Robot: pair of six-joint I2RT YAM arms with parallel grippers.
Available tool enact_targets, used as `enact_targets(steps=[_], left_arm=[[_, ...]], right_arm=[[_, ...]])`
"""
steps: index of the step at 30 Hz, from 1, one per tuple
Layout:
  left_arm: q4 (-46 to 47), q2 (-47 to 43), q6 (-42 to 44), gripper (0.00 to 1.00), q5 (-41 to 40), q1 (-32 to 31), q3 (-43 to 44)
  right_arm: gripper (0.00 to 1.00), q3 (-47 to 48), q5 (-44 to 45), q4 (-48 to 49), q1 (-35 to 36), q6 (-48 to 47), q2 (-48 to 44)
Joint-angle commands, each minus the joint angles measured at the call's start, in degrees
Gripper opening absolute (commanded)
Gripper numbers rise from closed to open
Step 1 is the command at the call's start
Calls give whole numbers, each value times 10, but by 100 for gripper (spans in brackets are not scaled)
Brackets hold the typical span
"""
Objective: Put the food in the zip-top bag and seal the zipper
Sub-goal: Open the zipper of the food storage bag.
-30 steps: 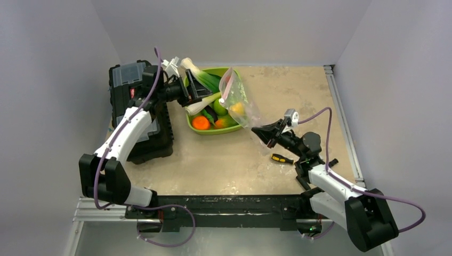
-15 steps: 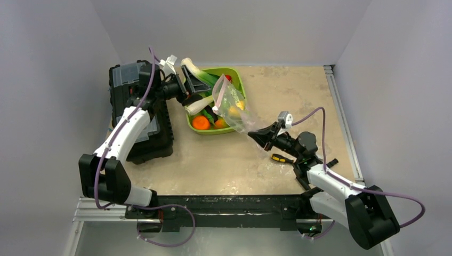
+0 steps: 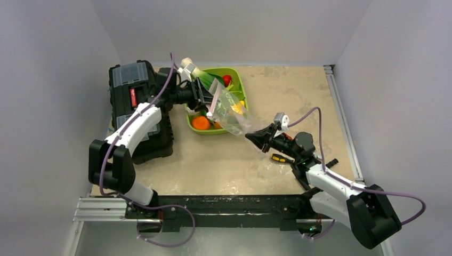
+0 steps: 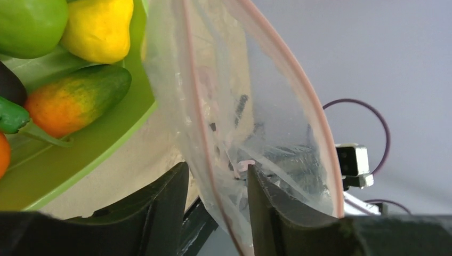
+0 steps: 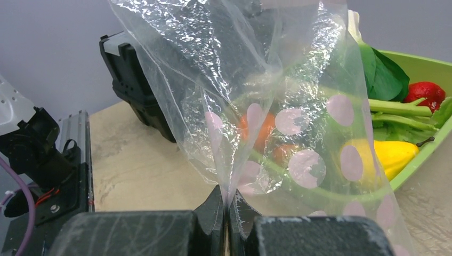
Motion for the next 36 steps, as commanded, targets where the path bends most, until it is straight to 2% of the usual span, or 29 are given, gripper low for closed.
enact_targets(steps=[1, 2, 4, 8, 9, 10, 13, 16, 18, 19, 22, 25, 28, 31, 36], left_arm=[[-52, -21, 80, 34, -25, -13, 50], [-72, -33, 108, 27, -51, -13, 56], [-108, -73, 168, 18, -120, -14, 67], [-109, -155, 232, 5, -215, -19, 52], [-98, -176, 239, 2, -227, -22, 42], [-81, -196, 244, 0, -233, -25, 30], [-33, -255, 262, 0, -256, -35, -1], [-17, -305, 290, 0, -321, -44, -27], [-22, -321, 314, 0, -366, -48, -36], [-33, -320, 325, 0, -384, -50, -33], [-66, -302, 328, 0, -400, -51, -10], [-63, -293, 315, 0, -379, -52, -9], [-62, -291, 310, 0, -371, -54, -9], [-62, -290, 312, 0, -369, -56, -9], [-59, -284, 309, 0, -354, -59, -8]], right_arm=[[0, 29, 41, -15, 13, -22, -7], [1, 33, 50, -29, 14, -19, -8], [13, 46, 70, -64, 18, -17, -10], [42, 85, 120, -134, 22, 14, -2], [53, 101, 118, -153, 23, 21, 3], [62, 118, 114, -171, 23, 30, 7], [71, 181, 111, -237, 26, 42, 23], [81, 237, 150, -305, 27, 66, 34], [95, 273, 185, -348, 31, 98, 42], [98, 297, 205, -375, 34, 115, 50], [99, 376, 229, -458, 47, 163, 84], [99, 456, 314, -549, 81, 209, 113], [99, 517, 425, -588, 142, 239, 124], [99, 580, 494, -610, 201, 253, 143], [99, 700, 647, -650, 313, 225, 215]])
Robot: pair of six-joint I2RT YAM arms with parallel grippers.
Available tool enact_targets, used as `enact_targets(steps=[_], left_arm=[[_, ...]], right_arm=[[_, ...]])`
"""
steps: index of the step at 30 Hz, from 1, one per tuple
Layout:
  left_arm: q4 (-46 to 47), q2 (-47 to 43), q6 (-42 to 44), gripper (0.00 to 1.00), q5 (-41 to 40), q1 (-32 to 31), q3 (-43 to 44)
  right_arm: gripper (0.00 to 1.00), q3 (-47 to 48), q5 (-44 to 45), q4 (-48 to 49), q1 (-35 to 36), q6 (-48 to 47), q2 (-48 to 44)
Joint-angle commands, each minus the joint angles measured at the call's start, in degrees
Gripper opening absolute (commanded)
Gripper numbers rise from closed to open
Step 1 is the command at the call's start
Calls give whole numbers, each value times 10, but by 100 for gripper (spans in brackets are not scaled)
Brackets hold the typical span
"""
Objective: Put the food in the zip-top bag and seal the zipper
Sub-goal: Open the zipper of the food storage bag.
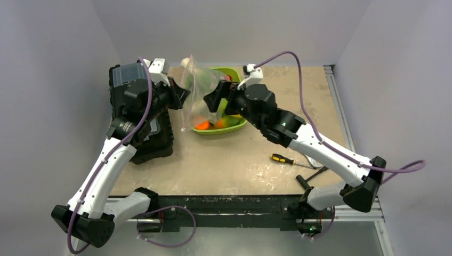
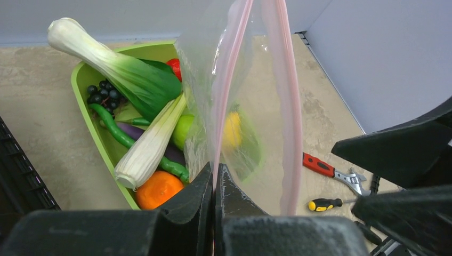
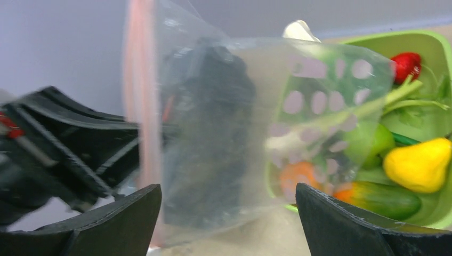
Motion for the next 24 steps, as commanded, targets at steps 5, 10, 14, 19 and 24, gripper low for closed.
enact_targets(steps=[5, 10, 14, 19, 24], left_arm=[[15, 5, 6, 0, 12, -14, 15], [13, 13, 2, 0, 22, -16, 19], [5, 10, 10, 0, 10, -16, 24], [4, 5, 11, 0, 8, -16, 25], [-7, 4, 15, 0, -9, -14, 28]], right_arm=[[87, 224, 315, -104, 141, -53, 148], [67, 323, 411, -153, 172, -94, 227], [48, 352, 482, -229, 176, -68, 262], [10, 258, 525, -180, 175, -90, 202], [0, 128, 550, -58, 157, -173, 101]])
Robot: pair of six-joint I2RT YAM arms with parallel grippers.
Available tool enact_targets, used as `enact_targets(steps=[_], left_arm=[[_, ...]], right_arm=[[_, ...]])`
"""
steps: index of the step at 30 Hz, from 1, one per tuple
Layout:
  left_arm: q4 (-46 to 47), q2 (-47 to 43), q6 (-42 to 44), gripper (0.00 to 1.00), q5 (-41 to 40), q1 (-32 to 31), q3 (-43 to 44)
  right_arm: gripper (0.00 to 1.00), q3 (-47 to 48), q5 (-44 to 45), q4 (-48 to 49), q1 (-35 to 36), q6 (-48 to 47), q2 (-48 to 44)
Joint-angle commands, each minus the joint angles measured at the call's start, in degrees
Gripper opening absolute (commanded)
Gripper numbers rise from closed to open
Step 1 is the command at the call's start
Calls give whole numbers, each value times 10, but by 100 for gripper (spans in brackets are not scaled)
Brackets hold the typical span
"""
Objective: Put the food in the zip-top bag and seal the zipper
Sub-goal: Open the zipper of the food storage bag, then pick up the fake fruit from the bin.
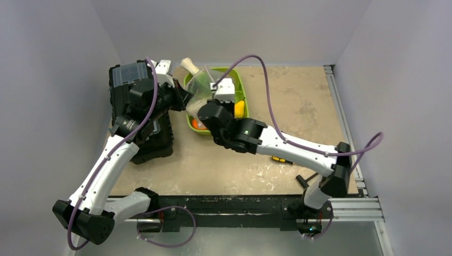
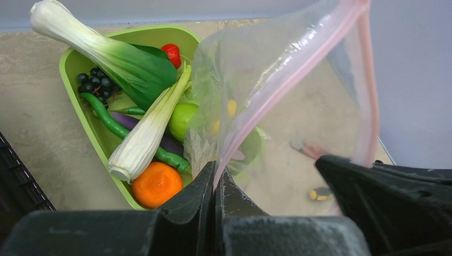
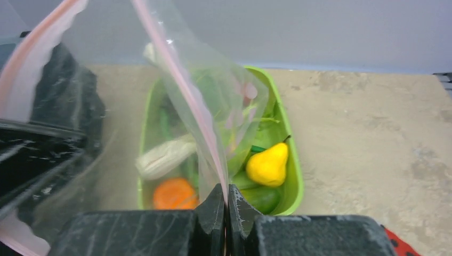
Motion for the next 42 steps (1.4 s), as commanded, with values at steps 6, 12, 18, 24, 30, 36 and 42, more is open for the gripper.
enact_targets(steps=[6, 12, 18, 24, 30, 36, 42], left_arm=[[35, 18, -5, 1, 153, 0, 33], [74, 61, -62, 54, 282, -12, 37], [76, 34, -26, 99, 267, -20, 24], [39, 8, -1, 100, 106, -20, 13], [-32, 50, -1, 100, 37, -21, 44], [-39, 89, -3, 100, 71, -21, 51], [-39, 123, 14, 99, 86, -24, 49]], right_arm=[[0, -159, -18, 120, -40, -104, -187], [0, -194, -10, 67, -50, -85, -221], [0, -229, 33, -57, -110, -21, -286], [0, -229, 124, -196, -149, 49, -348], [0, -233, 181, -213, -150, 28, -367], [0, -336, 154, 142, -242, -211, -304], [0, -311, -226, 207, -402, -178, -135]])
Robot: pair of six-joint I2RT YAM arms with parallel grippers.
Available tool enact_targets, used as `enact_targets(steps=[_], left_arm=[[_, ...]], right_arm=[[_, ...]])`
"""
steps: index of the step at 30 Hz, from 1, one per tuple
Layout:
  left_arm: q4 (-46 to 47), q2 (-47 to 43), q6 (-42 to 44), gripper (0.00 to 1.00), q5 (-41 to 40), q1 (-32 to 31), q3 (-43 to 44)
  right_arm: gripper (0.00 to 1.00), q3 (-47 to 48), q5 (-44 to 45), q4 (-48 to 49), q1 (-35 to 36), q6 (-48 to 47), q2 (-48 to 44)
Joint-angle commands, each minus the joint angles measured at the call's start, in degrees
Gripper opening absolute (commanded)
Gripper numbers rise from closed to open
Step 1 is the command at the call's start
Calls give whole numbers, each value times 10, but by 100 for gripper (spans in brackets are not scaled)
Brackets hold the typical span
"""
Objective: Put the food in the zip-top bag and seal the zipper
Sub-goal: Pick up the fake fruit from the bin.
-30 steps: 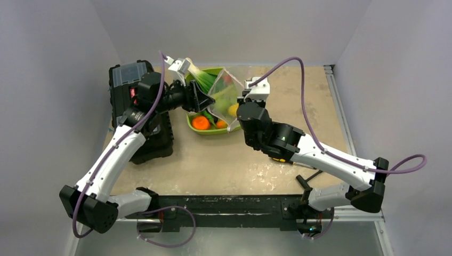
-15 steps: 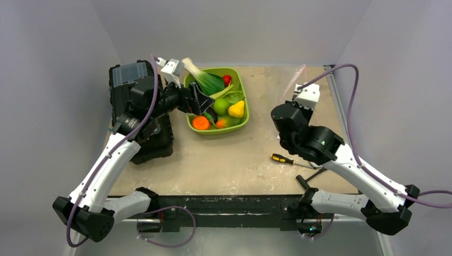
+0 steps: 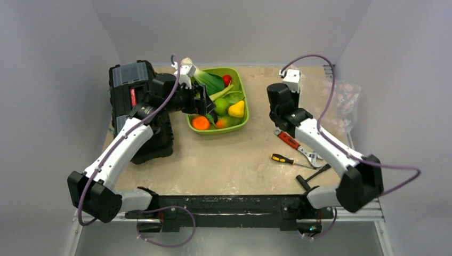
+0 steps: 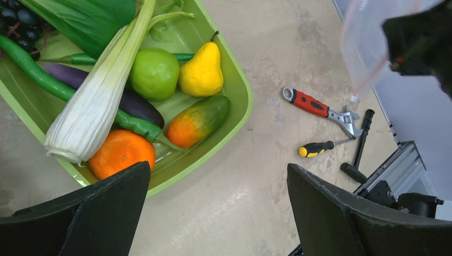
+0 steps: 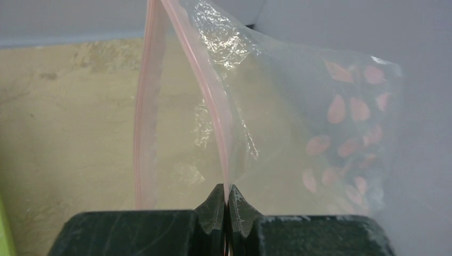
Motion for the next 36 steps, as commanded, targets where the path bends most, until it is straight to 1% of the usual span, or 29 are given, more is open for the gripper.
enact_targets(steps=[1, 3, 5, 6, 7, 10, 14, 15, 17, 20, 22, 24, 26, 28, 30, 33, 36], left_arm=[[7, 21, 28, 100, 15, -7, 22], [7, 38, 32, 99, 15, -12, 24], [2, 57, 36, 98, 14, -18, 27], [1, 63, 40, 98, 13, -22, 27], [1, 67, 47, 98, 7, -27, 26], [13, 67, 69, 98, -37, -47, 8], [42, 72, 97, 97, -64, -75, -22], [52, 76, 90, 98, -61, -76, -29], [68, 87, 50, 97, -63, -75, -34], [80, 113, 4, 95, -56, -76, -22], [77, 141, -17, 93, -60, -76, -1], [61, 174, -30, 93, -73, -76, 31], [21, 218, -42, 93, -89, -77, 79], [-30, 266, -49, 94, -106, -80, 133], [-55, 297, -44, 94, -134, -89, 167], [-70, 320, -38, 94, -179, -97, 198], [-100, 346, -42, 91, -220, -98, 242]], right_arm=[[0, 36, -273, 110, -69, -51, 127], [0, 54, -315, 122, -72, -84, 183], [0, 40, -388, 157, -84, -102, 206], [0, 27, -417, 173, -88, -111, 206], [0, 11, -421, 198, -91, -111, 201], [0, -32, -480, 239, -110, -101, 155], [0, -34, -530, 234, -137, -91, 137], [0, -34, -537, 234, -141, -86, 133], [0, -33, -544, 233, -154, -73, 130], [0, -8, -507, 213, -170, -44, 142], [0, 15, -493, 192, -184, -26, 153], [0, 35, -515, 179, -194, -24, 159], [0, 40, -534, 182, -198, -27, 154], [0, 36, -545, 194, -199, -28, 145], [0, 21, -544, 213, -199, -29, 138], [0, 11, -545, 224, -200, -30, 137], [0, 3, -554, 236, -201, -41, 139]])
